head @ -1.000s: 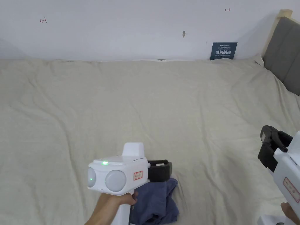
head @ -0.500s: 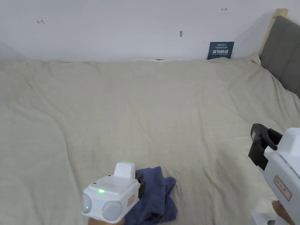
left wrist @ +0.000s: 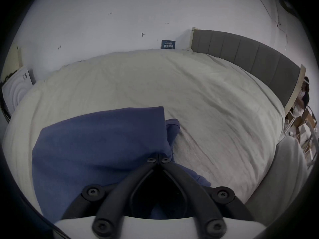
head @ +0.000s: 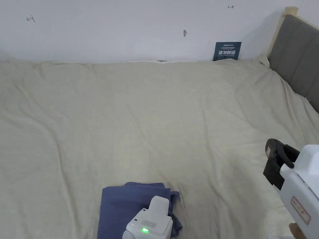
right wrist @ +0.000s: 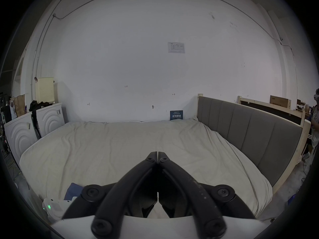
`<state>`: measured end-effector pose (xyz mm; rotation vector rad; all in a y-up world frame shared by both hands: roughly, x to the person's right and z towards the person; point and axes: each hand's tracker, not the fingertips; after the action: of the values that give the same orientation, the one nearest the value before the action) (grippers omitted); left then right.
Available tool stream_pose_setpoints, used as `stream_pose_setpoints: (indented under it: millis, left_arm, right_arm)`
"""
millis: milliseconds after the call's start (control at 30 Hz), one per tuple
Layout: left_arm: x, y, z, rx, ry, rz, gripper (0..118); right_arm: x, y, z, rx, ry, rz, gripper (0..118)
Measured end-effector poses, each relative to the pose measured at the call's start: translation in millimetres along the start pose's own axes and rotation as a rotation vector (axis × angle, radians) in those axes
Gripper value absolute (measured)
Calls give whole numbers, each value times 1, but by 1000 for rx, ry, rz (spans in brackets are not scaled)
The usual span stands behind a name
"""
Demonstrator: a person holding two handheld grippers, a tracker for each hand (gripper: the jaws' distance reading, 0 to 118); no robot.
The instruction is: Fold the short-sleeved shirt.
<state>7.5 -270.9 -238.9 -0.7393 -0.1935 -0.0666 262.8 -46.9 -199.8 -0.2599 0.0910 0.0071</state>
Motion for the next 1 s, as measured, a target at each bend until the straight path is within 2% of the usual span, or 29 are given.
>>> stream_pose_setpoints:
  millis: [167, 333, 467, 567, 867, 933, 1000]
  left_arm:
    - [-8, 12, 17, 22, -29, 7, 0]
    - [-24, 50, 73, 206, -48, 47, 0]
    - [-45, 83, 123, 354, -18, 10, 0]
    - [-64, 105, 155, 436, 48, -36, 0]
    - [-136, 137, 222, 599, 238, -5, 0]
    - [-151, 136, 230, 620, 295, -7, 0]
    - [-164, 134, 234, 631, 326, 3, 0]
  right_arm:
    - [-7, 1, 0, -3, 2, -1, 2]
    - [-17, 8, -2, 17, 25, 2, 2]
    - [-25, 16, -4, 51, 45, 1, 2]
    - [-26, 17, -4, 77, 49, 7, 2]
    - [-42, 29, -3, 147, 43, 30, 2]
    - [-75, 34, 2, 160, 38, 33, 2]
    - [-79, 34, 2, 170, 29, 45, 2]
